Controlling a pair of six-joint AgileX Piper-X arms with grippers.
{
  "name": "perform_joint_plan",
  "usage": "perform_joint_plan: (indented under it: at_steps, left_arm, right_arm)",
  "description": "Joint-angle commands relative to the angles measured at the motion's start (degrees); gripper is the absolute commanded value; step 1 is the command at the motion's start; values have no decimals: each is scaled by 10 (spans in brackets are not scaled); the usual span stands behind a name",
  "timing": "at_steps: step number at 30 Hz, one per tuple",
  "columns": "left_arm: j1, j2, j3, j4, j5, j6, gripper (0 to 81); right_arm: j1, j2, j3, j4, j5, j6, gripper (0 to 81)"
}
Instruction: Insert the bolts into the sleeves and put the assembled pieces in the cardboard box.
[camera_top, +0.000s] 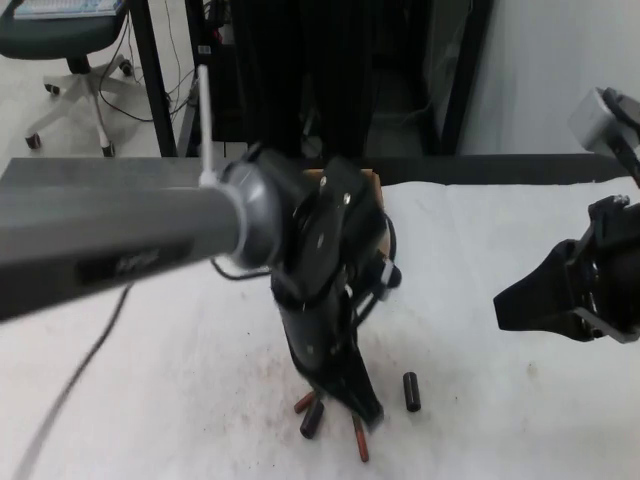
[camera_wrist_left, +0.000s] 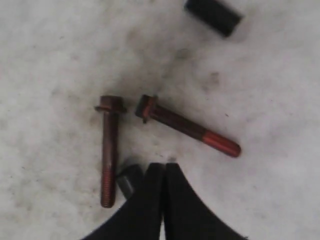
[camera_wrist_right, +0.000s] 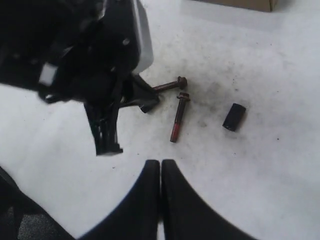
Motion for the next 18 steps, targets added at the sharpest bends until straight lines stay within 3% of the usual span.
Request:
perform_joint_plan:
  at_steps: [1, 4, 10, 18]
  left_arm:
    - [13, 15, -36, 24, -8, 8, 3]
    - [24, 30, -68, 14, -8, 24, 79]
    - [24, 37, -74, 22, 22, 59, 389]
    - [24, 46, -74, 78, 30, 64, 409]
  right_arm:
    - [-4, -12, 0, 15, -2, -15, 8]
    - [-18, -18, 0, 21, -2, -25, 8]
    - [-76, -19, 0, 21, -21, -28, 8]
    - [-90, -19, 0, 21, -37, -28, 8]
